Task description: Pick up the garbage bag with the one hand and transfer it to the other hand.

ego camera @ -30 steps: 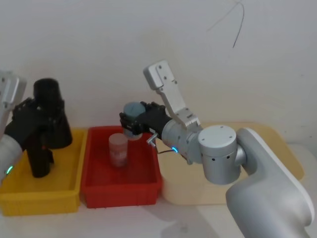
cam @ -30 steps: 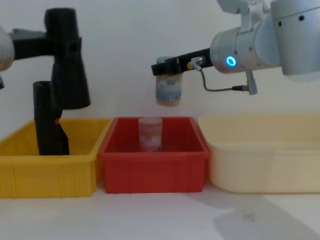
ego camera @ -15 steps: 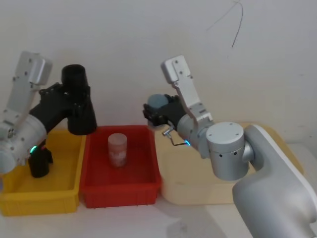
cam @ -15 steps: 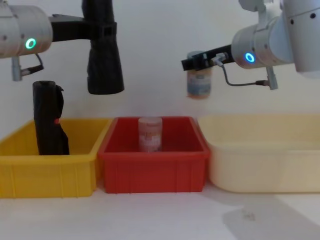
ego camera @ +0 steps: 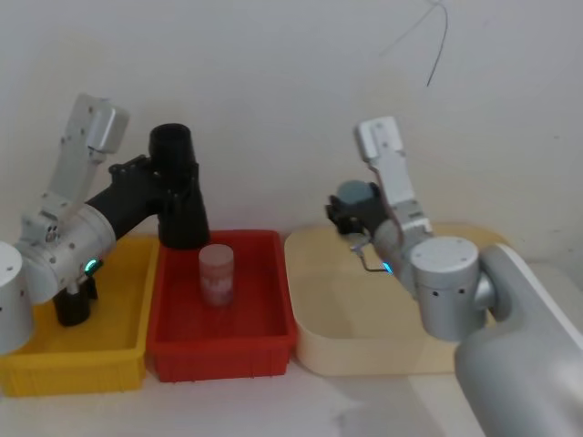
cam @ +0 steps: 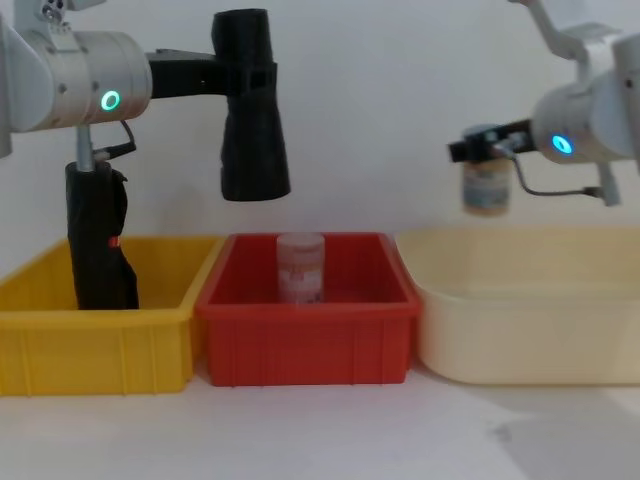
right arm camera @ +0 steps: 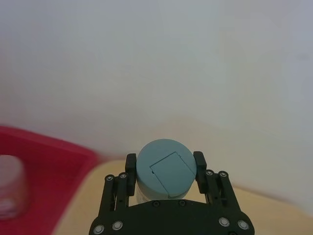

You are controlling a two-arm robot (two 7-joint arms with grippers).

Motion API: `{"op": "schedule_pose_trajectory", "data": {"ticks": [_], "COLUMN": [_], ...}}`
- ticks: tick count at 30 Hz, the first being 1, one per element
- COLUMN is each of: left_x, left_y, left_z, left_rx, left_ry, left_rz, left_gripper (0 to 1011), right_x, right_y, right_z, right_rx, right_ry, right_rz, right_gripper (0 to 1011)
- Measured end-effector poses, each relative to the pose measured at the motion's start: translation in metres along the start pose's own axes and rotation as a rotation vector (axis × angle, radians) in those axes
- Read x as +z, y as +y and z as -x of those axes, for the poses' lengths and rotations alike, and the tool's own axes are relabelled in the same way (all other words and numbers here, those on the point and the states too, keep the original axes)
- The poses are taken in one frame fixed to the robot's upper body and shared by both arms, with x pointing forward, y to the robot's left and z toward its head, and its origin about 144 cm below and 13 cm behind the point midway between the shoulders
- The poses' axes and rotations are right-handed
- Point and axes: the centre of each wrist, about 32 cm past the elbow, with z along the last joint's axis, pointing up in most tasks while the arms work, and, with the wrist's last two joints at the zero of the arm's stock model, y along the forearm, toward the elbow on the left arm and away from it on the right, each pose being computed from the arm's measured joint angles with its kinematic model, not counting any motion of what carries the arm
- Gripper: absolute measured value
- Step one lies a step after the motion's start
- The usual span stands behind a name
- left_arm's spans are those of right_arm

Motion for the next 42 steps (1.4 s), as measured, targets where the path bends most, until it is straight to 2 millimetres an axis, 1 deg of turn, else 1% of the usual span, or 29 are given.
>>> {"op": "schedule_pose_trajectory", "data": {"ticks": [1, 2, 6, 8, 13, 18, 26, 27, 28, 30, 32, 33, 36, 37, 38, 42], "left_x": [0.000, 0.000, -0.002, -0.004, -0.006, -0.009, -0.012, -0.012, -0.012, -0.013, -0.013, -0.013, -0.014, -0.014, -0.014, -0.014], "left_y": [-0.002, -0.002, -0.008, -0.014, -0.021, -0.028, -0.037, -0.038, -0.039, -0.039, -0.041, -0.041, -0.042, -0.042, -0.043, -0.044], "left_z": [0.000, 0.000, 0.000, 0.001, 0.003, 0.006, 0.010, 0.011, 0.011, 0.012, 0.012, 0.012, 0.013, 0.013, 0.013, 0.014], "left_rx": [-0.015, -0.015, -0.049, -0.078, -0.116, -0.144, -0.175, -0.177, -0.180, -0.183, -0.187, -0.188, -0.193, -0.193, -0.195, -0.197], "left_ry": [0.002, 0.002, 0.006, 0.008, 0.012, 0.015, 0.021, 0.022, 0.022, 0.023, 0.024, 0.024, 0.025, 0.025, 0.024, 0.025], "left_rz": [0.004, 0.004, 0.011, 0.016, 0.022, 0.022, 0.016, 0.015, 0.015, 0.014, 0.013, 0.013, 0.011, 0.011, 0.011, 0.010], "left_gripper": [464, 464, 464, 464, 464, 464, 464, 464, 464, 464, 464, 464, 464, 464, 464, 464], "right_x": [-0.005, -0.005, -0.014, -0.021, -0.029, -0.036, -0.040, -0.040, -0.040, -0.040, -0.040, -0.040, -0.040, -0.040, -0.040, -0.040], "right_y": [-0.001, -0.001, -0.005, -0.008, -0.013, -0.019, -0.029, -0.030, -0.032, -0.033, -0.036, -0.036, -0.038, -0.039, -0.039, -0.040], "right_z": [-0.005, -0.005, -0.015, -0.021, -0.028, -0.033, -0.037, -0.037, -0.037, -0.037, -0.037, -0.037, -0.037, -0.037, -0.038, -0.037], "right_rx": [-0.022, -0.022, -0.063, -0.084, -0.099, -0.084, -0.023, -0.016, -0.006, 0.005, 0.018, 0.021, 0.034, 0.037, 0.042, 0.049], "right_ry": [0.008, 0.008, 0.027, 0.038, 0.052, 0.062, 0.073, 0.074, 0.075, 0.077, 0.079, 0.079, 0.081, 0.082, 0.082, 0.083], "right_rz": [0.009, 0.009, 0.025, 0.041, 0.062, 0.072, 0.058, 0.055, 0.051, 0.047, 0.042, 0.040, 0.036, 0.035, 0.033, 0.030], "right_gripper": [683, 683, 683, 683, 683, 683, 687, 712, 764, 802, 872, 872, 965, 965, 1001, 1000]}}
